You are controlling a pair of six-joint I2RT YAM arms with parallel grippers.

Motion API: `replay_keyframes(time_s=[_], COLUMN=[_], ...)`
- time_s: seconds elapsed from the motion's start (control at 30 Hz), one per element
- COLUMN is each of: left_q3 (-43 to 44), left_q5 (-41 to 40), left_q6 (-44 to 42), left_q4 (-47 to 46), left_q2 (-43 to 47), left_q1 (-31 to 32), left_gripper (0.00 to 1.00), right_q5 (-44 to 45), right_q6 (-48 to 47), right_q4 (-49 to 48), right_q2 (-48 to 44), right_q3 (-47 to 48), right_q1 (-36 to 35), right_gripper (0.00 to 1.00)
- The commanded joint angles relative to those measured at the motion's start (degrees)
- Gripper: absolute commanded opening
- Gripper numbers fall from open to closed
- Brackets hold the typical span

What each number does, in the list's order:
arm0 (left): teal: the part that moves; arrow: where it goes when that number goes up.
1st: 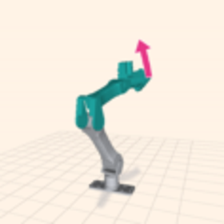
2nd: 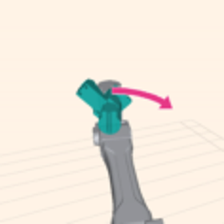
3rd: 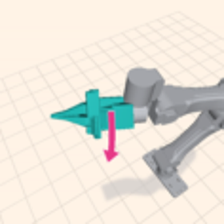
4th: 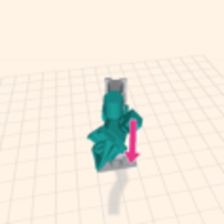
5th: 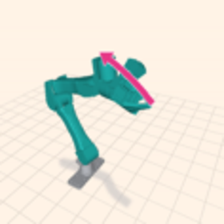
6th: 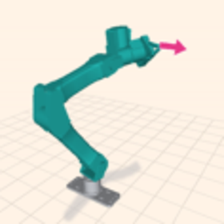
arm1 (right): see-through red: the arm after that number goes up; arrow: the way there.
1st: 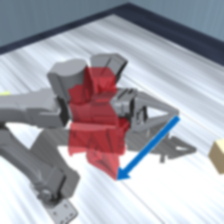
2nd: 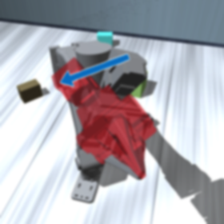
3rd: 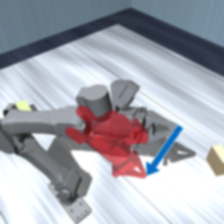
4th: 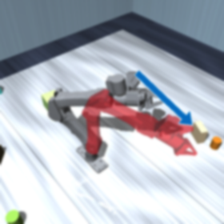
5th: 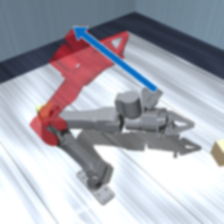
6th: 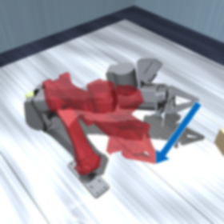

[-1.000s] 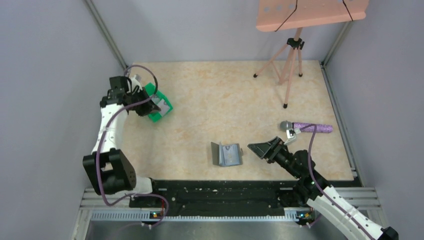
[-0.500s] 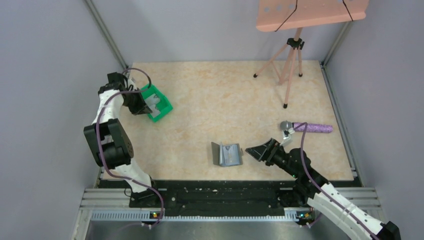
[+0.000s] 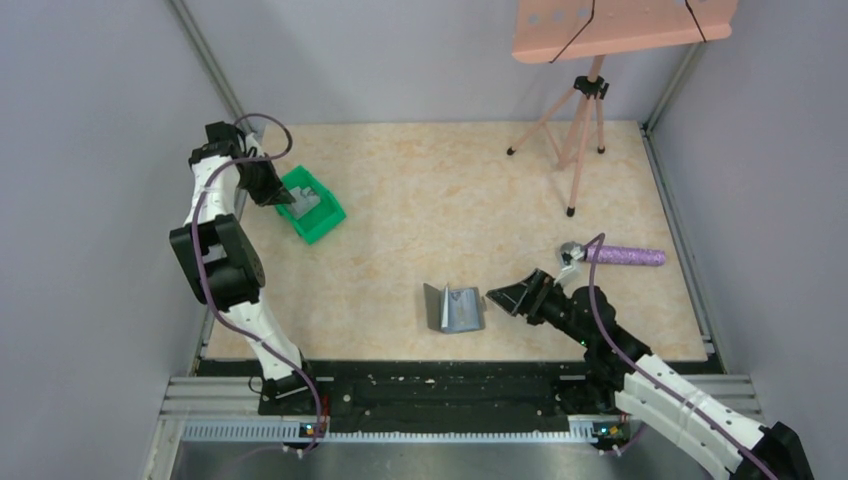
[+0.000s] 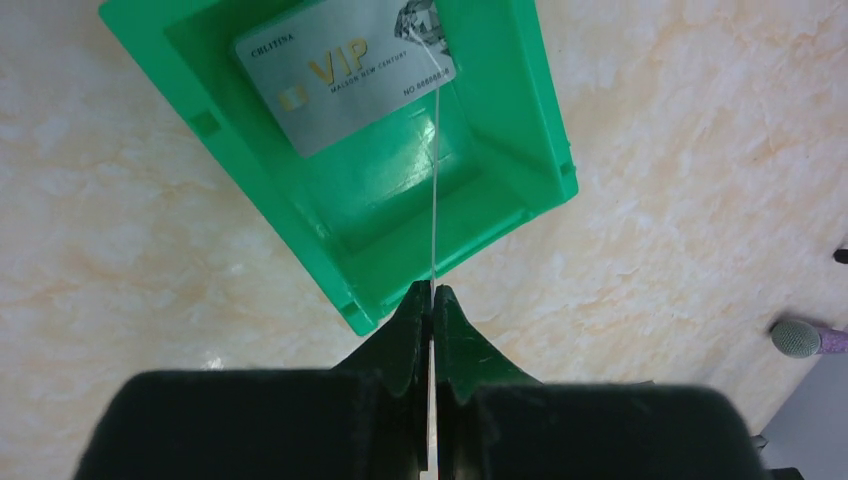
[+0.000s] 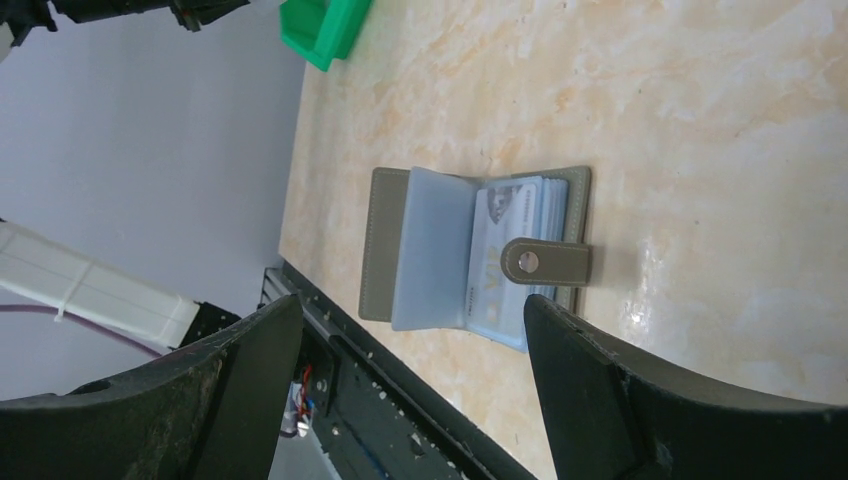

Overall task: Take the credit cards out of the card holder
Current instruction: Place the credit card in the storage box.

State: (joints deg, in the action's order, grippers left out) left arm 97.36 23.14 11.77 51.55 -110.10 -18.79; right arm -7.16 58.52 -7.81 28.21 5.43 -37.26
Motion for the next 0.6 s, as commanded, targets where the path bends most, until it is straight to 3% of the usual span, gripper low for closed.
replay_keyframes(time_s=[0.0, 0.57], left_q3=[5.3, 14.2], left_q5=[3.2, 3.1], left_q6=[-0.8, -0.5], left_q4=[1.7, 3.8], left_q2=[-3.4, -12.1], left_q1=[-0.4, -0.8], left_gripper=[0.0, 0.0], right_q5=[1.2, 2.6], right_q6=[-1.9, -1.6], right_q4=[-3.8, -6.2], right_q2=[1.0, 4.0], right_q3=[3.9, 3.9], right_q1=[0.4, 0.4], right_gripper=[0.82, 0.81])
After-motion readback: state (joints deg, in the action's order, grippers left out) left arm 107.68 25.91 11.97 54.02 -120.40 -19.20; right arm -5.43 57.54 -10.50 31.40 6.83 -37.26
